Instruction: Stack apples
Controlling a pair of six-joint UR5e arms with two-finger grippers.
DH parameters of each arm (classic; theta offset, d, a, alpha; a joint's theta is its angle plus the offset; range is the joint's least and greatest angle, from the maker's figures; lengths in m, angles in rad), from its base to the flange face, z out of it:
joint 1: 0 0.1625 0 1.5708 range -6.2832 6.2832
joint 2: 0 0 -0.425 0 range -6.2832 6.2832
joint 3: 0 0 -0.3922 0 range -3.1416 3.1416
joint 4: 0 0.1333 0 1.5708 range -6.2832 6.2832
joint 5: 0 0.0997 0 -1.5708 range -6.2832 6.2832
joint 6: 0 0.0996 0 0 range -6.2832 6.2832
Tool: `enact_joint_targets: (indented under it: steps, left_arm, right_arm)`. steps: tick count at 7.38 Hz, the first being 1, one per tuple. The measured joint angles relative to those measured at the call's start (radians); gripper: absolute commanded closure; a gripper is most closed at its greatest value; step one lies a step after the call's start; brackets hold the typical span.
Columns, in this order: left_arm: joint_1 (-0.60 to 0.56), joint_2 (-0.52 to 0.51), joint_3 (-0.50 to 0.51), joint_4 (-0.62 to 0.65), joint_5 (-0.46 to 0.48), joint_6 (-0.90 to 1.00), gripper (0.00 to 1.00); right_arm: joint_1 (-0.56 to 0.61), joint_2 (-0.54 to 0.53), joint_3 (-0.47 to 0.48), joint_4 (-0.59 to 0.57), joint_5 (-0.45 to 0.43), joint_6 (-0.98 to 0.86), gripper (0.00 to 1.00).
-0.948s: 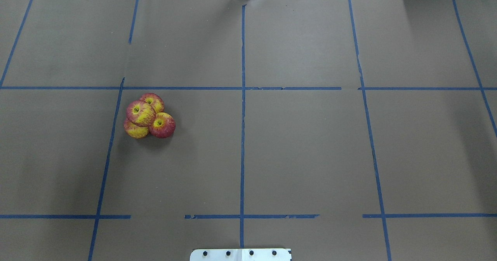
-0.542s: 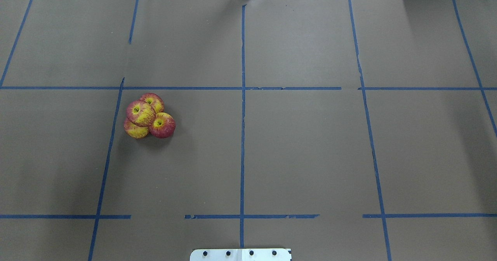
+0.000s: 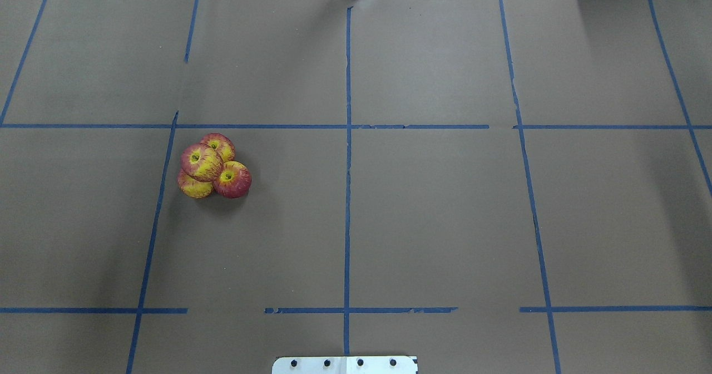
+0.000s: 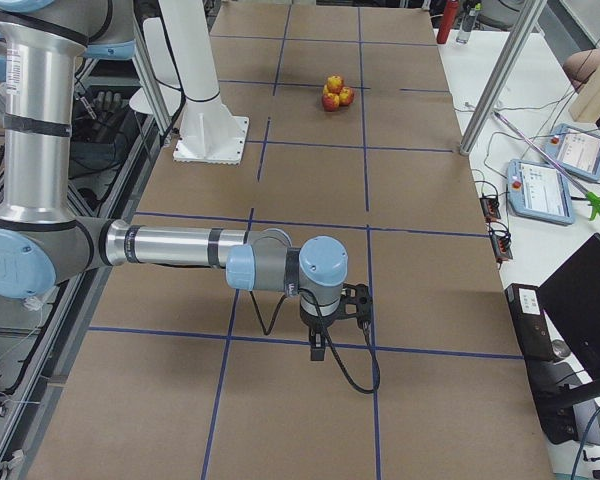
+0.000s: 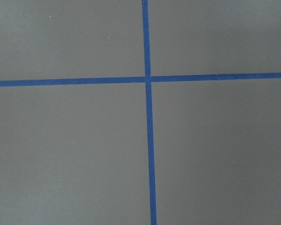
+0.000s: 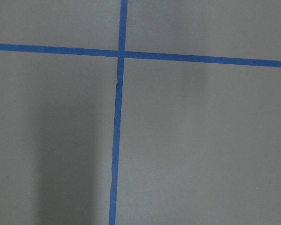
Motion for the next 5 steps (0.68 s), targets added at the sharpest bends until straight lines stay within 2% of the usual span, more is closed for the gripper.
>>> enact_joint_targets:
  steps: [5]
  left_arm:
    - [-0.007, 0.013, -0.009, 0.004, -0.002, 0.002, 0.00]
  right_arm:
    - [0.000, 0.000, 0.000, 0.000, 0.000, 0.000, 0.00]
